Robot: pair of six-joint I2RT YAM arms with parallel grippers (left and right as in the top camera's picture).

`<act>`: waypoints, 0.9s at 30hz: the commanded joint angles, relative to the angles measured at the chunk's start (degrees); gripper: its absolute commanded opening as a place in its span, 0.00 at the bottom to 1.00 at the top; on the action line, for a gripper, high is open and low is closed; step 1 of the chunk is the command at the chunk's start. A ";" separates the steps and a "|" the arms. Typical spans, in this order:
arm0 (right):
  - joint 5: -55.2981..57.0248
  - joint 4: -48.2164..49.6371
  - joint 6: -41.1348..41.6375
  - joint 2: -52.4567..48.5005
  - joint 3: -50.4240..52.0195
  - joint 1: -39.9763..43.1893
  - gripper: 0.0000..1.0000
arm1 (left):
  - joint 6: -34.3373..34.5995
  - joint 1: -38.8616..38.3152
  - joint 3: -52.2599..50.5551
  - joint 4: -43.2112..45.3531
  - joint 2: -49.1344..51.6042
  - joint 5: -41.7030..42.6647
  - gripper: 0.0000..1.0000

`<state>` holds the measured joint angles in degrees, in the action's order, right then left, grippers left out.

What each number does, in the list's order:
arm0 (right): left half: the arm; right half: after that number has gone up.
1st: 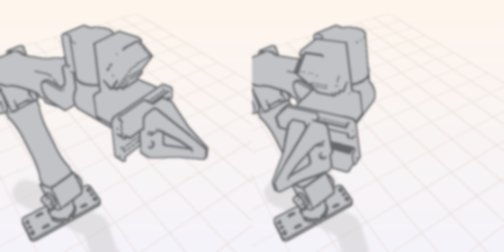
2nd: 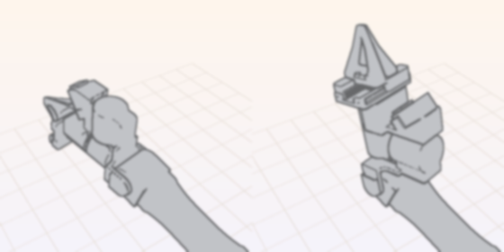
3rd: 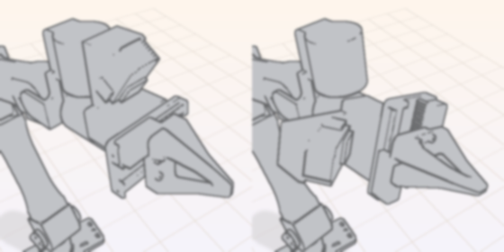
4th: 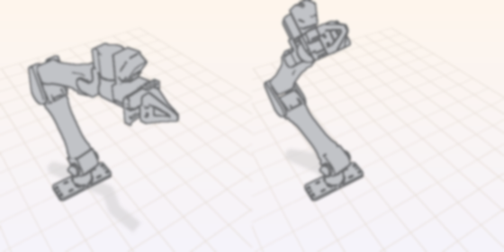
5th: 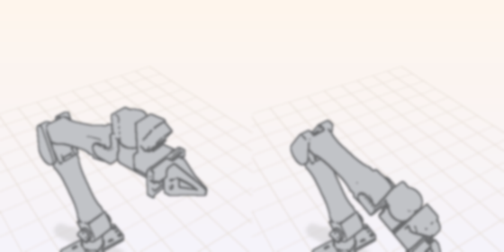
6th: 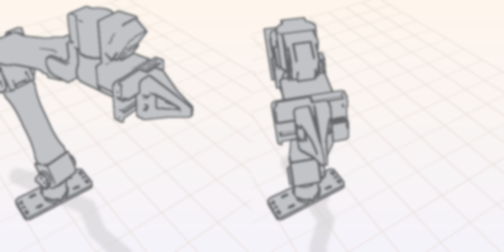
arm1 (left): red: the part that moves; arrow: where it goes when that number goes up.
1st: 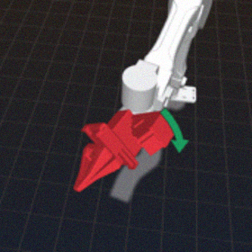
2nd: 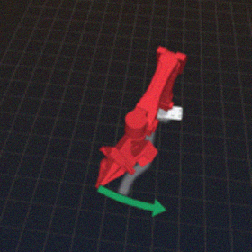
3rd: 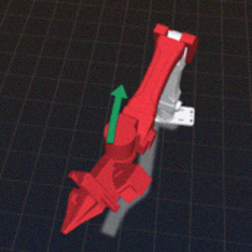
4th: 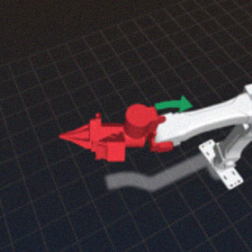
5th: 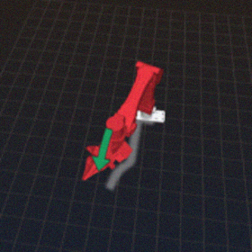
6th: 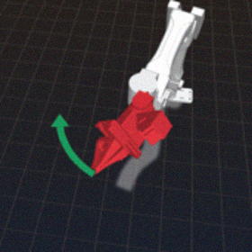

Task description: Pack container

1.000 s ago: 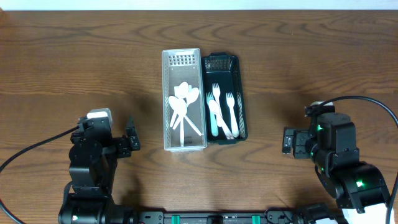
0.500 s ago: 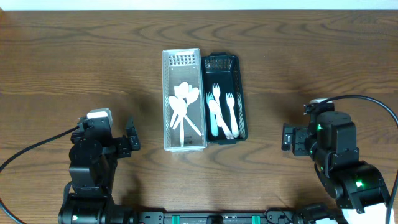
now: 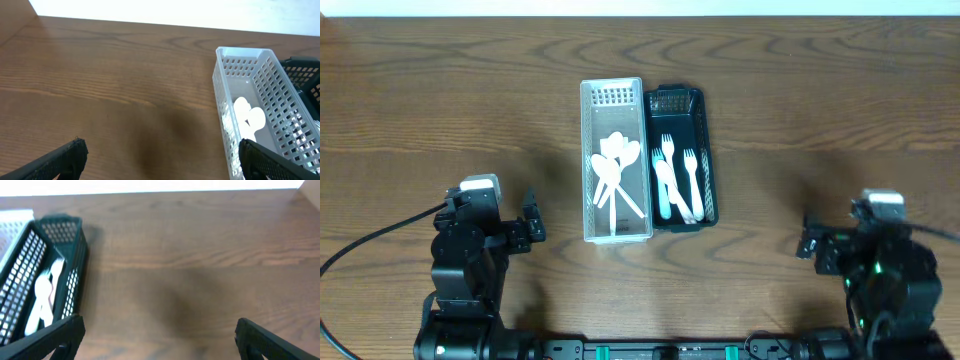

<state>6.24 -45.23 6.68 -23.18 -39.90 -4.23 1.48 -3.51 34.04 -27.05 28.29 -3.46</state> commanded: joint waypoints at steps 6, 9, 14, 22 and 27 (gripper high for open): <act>-1.99 25.66 -4.72 7.37 19.50 2.82 0.99 | 0.13 -0.11 -0.46 -0.15 0.07 -1.07 0.98; -1.99 36.48 -6.40 7.45 25.38 2.82 0.99 | 0.13 -0.11 -0.46 -0.15 0.07 -1.07 0.98; -1.97 48.63 -11.17 7.63 31.80 2.82 0.99 | 0.13 -0.11 -0.46 -0.15 0.07 -1.09 0.98; -1.55 55.67 -17.94 13.75 37.55 3.91 0.99 | 0.13 -0.11 -0.46 -0.15 0.07 -1.07 0.98; -4.35 50.97 -17.79 19.43 39.60 5.22 0.99 | 0.13 -0.11 -0.46 -0.15 0.07 -1.09 0.98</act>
<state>4.21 8.10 -9.61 -6.48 -1.65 0.05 1.48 -3.51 33.98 -27.09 28.36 -3.66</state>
